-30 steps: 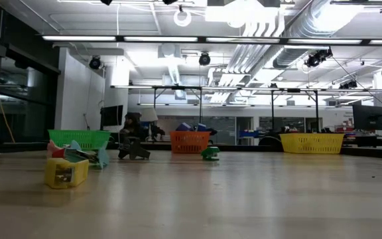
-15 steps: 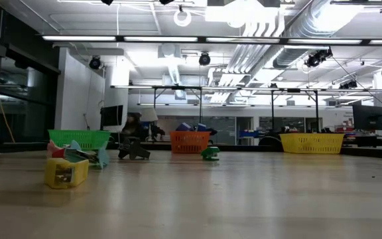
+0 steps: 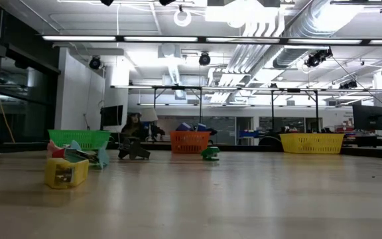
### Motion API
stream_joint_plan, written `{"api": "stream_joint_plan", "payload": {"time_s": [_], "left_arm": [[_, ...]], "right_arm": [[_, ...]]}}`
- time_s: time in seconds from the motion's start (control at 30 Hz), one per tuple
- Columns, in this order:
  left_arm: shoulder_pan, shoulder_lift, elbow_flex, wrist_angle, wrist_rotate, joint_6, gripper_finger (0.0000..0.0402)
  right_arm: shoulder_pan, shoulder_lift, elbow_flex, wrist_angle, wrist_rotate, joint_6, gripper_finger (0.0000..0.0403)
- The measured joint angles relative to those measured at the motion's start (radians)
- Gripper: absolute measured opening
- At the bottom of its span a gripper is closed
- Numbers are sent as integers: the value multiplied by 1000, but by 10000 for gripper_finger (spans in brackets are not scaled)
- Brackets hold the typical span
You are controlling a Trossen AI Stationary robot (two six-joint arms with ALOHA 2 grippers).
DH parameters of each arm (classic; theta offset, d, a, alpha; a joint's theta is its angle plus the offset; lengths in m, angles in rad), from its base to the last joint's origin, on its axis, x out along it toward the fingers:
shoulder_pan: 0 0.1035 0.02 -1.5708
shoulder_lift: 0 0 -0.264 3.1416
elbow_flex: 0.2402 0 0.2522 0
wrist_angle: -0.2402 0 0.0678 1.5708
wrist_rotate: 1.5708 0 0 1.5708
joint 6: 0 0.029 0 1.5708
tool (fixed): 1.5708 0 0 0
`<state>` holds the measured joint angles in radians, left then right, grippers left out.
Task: Pick and place Stapler, Stapler remover, tape
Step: Put the right red stapler into the green bin
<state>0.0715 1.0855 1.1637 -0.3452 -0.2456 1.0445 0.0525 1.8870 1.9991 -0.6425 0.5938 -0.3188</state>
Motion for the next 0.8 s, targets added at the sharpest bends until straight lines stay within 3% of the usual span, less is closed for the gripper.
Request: {"api": "stream_joint_plan", "payload": {"time_s": [0.3, 0.8], "left_arm": [[0, 0, 0, 1, -10, -21, 67], [0, 0, -1, -14, -15, -39, 61]], "right_arm": [[0, 0, 0, -4, 3, -2, 58], [0, 0, 0, -8, 3, -3, 75]]}}
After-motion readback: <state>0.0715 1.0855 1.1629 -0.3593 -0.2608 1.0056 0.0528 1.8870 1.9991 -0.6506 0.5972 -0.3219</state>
